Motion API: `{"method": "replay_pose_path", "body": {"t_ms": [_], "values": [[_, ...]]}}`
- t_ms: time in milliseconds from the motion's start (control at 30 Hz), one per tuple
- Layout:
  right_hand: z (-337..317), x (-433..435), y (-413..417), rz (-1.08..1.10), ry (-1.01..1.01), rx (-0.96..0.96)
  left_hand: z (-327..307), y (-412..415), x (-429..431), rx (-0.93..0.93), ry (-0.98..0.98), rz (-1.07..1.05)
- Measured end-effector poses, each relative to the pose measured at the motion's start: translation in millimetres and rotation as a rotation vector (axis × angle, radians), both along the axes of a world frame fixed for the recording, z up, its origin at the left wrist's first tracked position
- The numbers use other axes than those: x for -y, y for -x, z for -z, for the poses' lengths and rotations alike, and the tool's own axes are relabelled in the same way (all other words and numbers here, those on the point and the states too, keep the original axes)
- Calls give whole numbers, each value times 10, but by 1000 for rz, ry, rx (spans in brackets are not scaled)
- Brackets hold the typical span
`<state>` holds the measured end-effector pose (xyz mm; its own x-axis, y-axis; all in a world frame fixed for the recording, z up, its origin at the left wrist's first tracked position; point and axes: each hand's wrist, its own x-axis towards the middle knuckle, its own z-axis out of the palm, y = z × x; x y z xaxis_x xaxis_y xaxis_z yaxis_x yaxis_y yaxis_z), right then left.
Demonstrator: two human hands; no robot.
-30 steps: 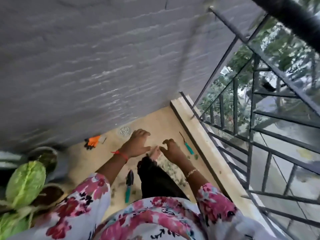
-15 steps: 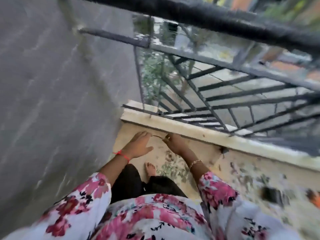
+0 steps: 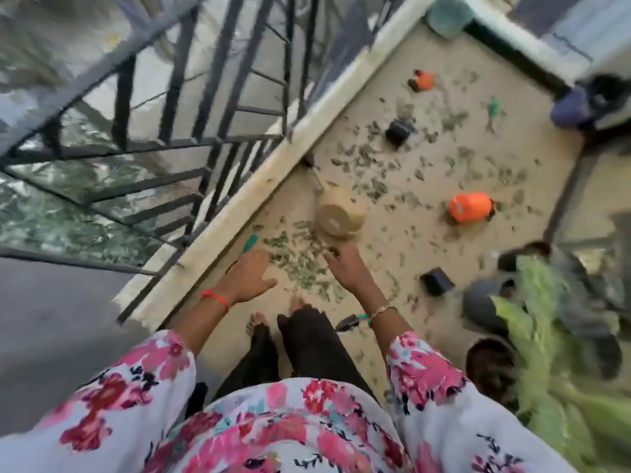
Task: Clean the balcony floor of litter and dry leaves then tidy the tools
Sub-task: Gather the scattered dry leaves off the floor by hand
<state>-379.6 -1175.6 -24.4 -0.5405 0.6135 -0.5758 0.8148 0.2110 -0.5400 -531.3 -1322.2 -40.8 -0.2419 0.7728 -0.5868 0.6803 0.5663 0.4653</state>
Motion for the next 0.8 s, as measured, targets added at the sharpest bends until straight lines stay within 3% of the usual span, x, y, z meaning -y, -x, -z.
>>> {"method": "replay_pose_path", "body": {"t_ms": [233,433,633,800], "values": [[249,334,-716,401,-15,-68,325,-331,-151,13,-17,255],[811,582,-1150,573,53,-70,757,-603,-291,32,-9,365],[1618,675,-1270,553,104,-108,1502,-774,-394,58,-15,310],[2731,596,-1184,263,50,-84,2537,-738,-465,38,-63,249]]}}
